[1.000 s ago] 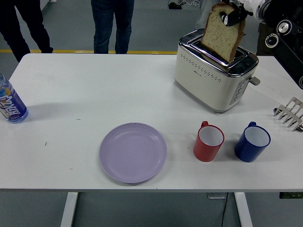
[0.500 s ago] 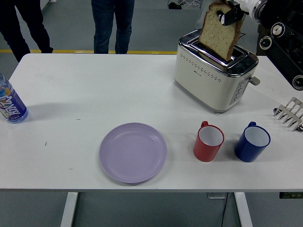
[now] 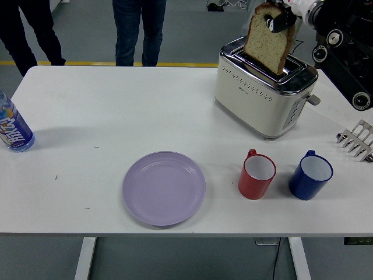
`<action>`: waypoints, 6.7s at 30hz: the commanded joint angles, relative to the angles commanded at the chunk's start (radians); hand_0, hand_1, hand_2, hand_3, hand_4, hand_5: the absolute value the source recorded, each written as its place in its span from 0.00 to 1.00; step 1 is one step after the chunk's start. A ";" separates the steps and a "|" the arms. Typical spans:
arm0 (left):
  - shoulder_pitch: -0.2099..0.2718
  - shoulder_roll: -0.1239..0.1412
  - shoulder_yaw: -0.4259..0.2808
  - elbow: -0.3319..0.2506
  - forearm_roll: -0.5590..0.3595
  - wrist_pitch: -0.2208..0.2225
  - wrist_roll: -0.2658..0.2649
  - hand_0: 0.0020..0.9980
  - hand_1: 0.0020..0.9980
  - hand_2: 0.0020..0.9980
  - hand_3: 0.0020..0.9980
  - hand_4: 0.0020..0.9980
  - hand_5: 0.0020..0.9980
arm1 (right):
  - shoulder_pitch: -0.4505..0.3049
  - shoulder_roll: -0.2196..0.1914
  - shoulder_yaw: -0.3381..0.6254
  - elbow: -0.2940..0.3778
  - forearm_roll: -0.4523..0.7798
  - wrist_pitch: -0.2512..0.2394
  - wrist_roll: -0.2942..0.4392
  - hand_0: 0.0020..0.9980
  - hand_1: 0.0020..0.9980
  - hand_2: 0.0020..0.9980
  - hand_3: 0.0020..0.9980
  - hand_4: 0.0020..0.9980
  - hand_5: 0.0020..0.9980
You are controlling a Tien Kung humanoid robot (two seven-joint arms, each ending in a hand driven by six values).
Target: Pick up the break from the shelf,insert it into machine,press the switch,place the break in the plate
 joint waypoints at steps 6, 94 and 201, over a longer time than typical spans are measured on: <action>0.000 0.000 0.001 0.000 -0.002 0.001 -0.001 0.64 0.48 0.45 0.54 0.34 0.79 | 0.004 0.010 -0.002 -0.026 -0.003 0.000 -0.002 0.00 0.13 0.40 0.48 0.52 0.00; 0.002 0.000 -0.002 0.000 0.003 0.001 0.001 0.64 0.48 0.45 0.54 0.34 0.79 | 0.002 0.014 -0.038 -0.046 -0.012 0.023 0.003 0.00 0.13 0.39 0.47 0.53 0.00; 0.021 -0.007 -0.003 0.000 -0.012 0.001 -0.003 0.63 0.48 0.45 0.54 0.34 0.80 | -0.393 -0.346 0.203 0.456 0.240 -0.237 -0.092 0.37 0.37 0.53 0.78 0.52 0.37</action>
